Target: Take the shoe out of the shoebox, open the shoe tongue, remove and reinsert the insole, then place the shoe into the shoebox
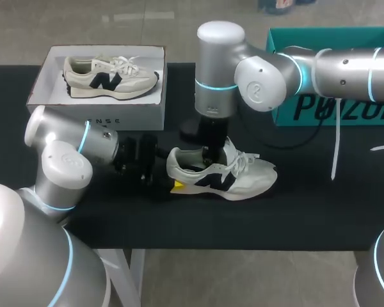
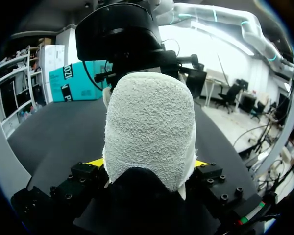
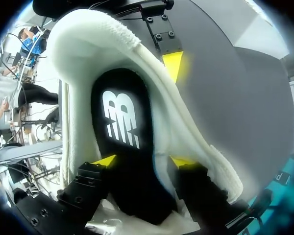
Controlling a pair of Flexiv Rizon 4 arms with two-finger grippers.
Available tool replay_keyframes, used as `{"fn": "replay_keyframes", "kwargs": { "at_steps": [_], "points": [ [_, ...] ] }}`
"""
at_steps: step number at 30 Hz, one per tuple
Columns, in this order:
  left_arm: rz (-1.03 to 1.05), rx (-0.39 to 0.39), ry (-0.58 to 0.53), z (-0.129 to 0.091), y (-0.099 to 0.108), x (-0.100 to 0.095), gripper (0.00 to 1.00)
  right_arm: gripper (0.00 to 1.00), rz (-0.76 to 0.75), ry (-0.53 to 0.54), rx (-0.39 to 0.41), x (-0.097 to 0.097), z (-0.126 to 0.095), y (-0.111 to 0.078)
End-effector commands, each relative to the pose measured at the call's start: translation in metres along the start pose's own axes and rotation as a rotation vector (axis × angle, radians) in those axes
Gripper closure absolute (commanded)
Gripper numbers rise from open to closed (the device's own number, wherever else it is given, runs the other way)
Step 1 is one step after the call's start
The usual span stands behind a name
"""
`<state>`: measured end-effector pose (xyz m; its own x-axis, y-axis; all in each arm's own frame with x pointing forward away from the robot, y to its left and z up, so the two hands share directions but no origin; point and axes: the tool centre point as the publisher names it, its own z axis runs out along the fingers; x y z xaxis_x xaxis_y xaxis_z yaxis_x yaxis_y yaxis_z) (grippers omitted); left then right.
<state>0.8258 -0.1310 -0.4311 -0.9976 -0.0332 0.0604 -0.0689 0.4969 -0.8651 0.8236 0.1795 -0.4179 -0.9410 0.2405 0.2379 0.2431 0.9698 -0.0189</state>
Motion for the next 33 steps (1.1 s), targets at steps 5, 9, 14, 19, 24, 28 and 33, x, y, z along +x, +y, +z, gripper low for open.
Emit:
{"fn": "replay_keyframes", "kwargs": {
  "at_steps": [5, 9, 14, 19, 24, 28, 33],
  "points": [
    [0.0, 0.003, -0.004, 0.004, 0.003, -0.001, 1.0, 0.58, 0.014, 0.027, 0.007, 0.015, 0.081, 0.008],
    [0.0, 0.003, -0.004, 0.004, 0.003, -0.001, 1.0, 0.84, 0.038, 0.02, 0.012, 0.016, 0.084, 0.008],
    [0.0, 0.003, -0.004, 0.004, 0.003, -0.001, 1.0, 1.0, 0.073, 0.015, 0.003, 0.016, 0.086, 0.007],
    [0.0, 0.003, -0.004, 0.004, 0.003, -0.001, 1.0, 1.0, 0.097, 0.006, -0.024, 0.015, 0.077, 0.005],
    [0.0, 0.003, -0.004, 0.004, 0.003, -0.001, 1.0, 1.0, 0.11, -0.016, -0.071, 0.012, 0.059, 0.005],
    [0.0, 0.003, -0.004, 0.004, 0.003, -0.001, 1.0, 1.0, 0.112, -0.032, -0.117, 0.009, 0.042, 0.006],
    [0.0, 0.003, -0.004, 0.004, 0.003, -0.001, 1.0, 1.0, 0.109, -0.066, -0.161, 0.008, 0.019, 0.006]
  ]
}}
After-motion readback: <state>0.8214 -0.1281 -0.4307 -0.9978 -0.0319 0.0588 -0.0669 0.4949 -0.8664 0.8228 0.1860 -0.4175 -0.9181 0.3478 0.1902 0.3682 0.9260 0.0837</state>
